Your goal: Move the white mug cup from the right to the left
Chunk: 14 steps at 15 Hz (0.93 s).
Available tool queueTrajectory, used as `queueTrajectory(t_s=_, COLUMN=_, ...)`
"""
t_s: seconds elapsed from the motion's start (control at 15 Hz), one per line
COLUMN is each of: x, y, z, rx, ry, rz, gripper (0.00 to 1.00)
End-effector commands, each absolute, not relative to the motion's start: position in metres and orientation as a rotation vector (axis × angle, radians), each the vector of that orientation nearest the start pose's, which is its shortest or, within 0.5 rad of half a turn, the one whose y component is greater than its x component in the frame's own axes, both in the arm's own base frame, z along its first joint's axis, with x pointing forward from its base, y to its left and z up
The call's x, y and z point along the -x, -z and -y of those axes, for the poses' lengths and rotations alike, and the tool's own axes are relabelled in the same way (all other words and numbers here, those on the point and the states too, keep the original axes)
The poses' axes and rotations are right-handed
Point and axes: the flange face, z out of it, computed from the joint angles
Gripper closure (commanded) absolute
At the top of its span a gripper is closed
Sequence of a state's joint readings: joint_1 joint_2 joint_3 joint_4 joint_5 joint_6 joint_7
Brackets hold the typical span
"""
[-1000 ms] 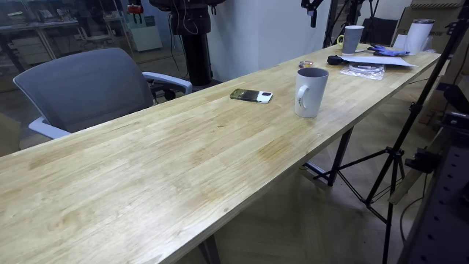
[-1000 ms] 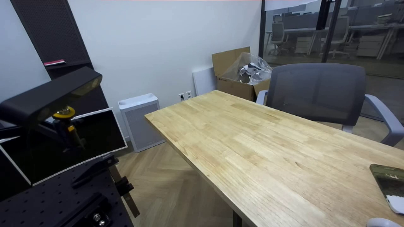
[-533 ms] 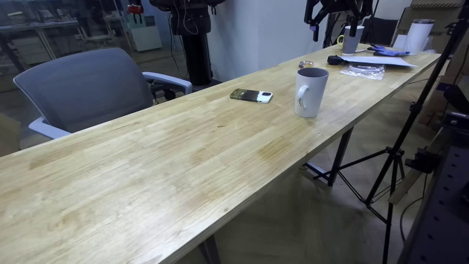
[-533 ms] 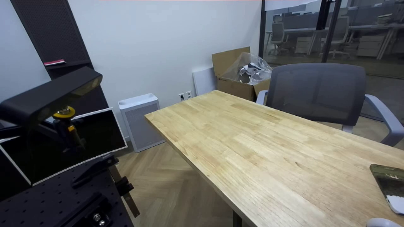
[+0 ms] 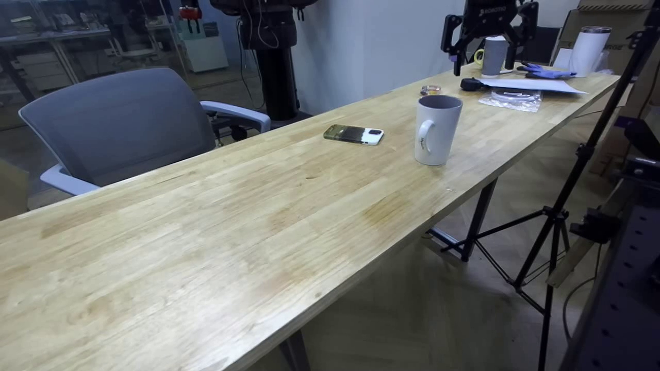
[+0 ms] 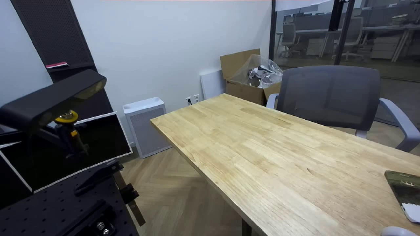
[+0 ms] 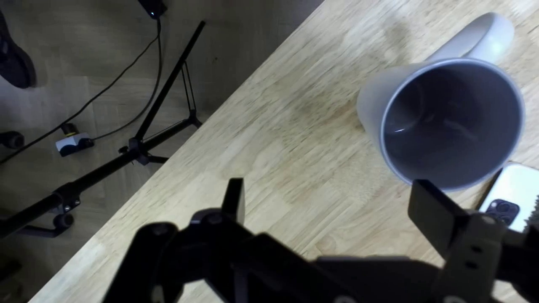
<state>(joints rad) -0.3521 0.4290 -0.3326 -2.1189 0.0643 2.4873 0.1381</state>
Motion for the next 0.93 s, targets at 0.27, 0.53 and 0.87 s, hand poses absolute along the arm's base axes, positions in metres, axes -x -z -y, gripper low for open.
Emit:
queueTrajectory(t_s=0.27, x=-0.455, y=-0.199, z=0.365, rx=2.919, ry=-0.120, rz=-1.362, gripper=0.00)
queueTrajectory(t_s=0.53, x=-0.462, y=-0.192, z=0.356, rx=2.917, ry=-0.135, rz=-1.350, gripper=0.00)
queueTrajectory(t_s=0.87, x=-0.469, y=-0.180, z=0.343, rx=2.939, ry=-0.152, rz=-1.320, gripper=0.00)
